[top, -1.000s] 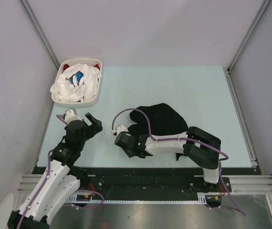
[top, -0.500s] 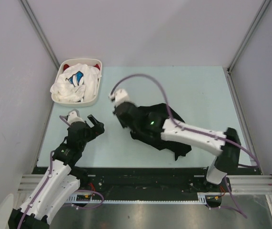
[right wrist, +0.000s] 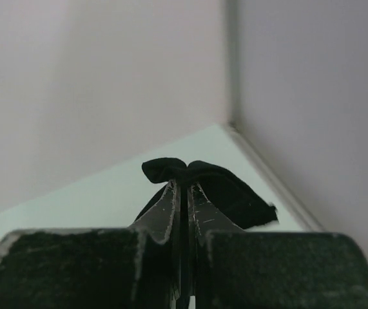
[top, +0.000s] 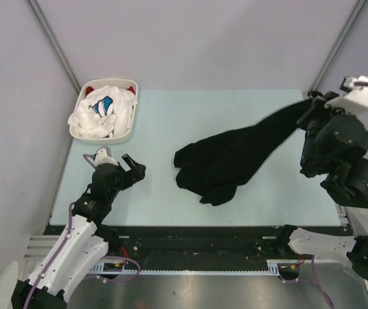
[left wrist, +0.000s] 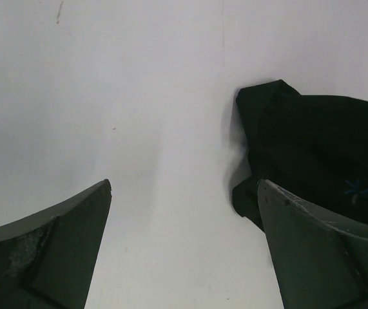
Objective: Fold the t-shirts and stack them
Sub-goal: Flatten the tshirt out
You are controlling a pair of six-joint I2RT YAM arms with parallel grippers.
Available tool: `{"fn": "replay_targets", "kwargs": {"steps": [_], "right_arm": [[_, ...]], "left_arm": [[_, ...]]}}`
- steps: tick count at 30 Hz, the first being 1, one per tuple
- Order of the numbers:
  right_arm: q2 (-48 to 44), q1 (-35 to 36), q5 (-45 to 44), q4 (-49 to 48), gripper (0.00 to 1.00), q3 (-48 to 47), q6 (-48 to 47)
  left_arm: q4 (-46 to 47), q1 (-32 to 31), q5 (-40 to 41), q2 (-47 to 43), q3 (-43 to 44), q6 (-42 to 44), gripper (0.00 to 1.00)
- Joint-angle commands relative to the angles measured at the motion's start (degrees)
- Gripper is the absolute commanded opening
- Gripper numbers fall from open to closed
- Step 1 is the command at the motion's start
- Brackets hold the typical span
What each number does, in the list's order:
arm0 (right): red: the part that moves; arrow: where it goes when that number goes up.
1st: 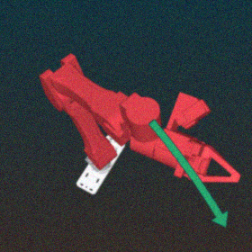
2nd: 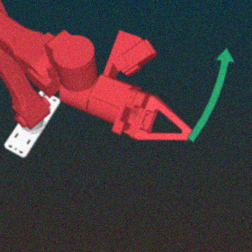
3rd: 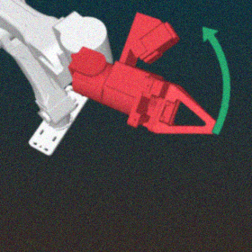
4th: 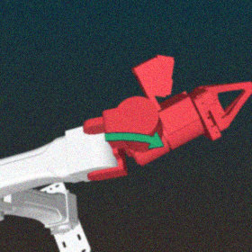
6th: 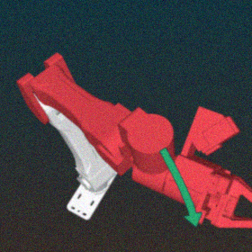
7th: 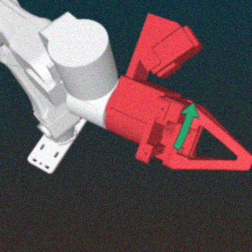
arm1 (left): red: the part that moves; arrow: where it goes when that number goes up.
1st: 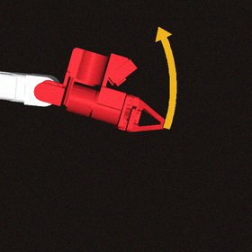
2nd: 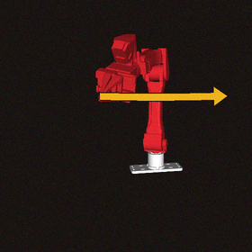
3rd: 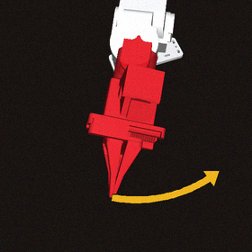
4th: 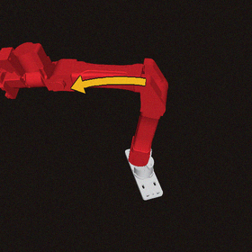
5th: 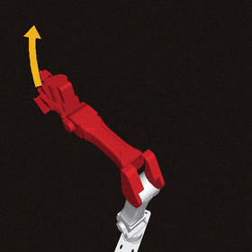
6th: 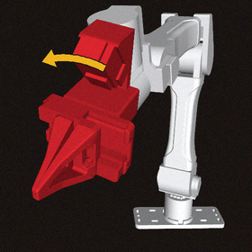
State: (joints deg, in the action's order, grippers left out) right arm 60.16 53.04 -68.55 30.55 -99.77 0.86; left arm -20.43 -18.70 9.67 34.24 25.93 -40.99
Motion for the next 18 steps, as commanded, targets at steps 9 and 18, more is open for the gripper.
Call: {"fn": "replay_targets", "kwargs": {"steps": [9,18], "right_arm": [[-4.2,-30.8,12.6,25.7,0.0,18.3,23.0],[-3.4,-36.1,10.7,25.5,0.0,26.0,28.5]], "left_arm": [[8.6,-5.2,-3.9,6.8,4.3,-0.1,1.0],[13.1,-13.6,-1.1,19.9,10.4,1.8,1.0]]}}
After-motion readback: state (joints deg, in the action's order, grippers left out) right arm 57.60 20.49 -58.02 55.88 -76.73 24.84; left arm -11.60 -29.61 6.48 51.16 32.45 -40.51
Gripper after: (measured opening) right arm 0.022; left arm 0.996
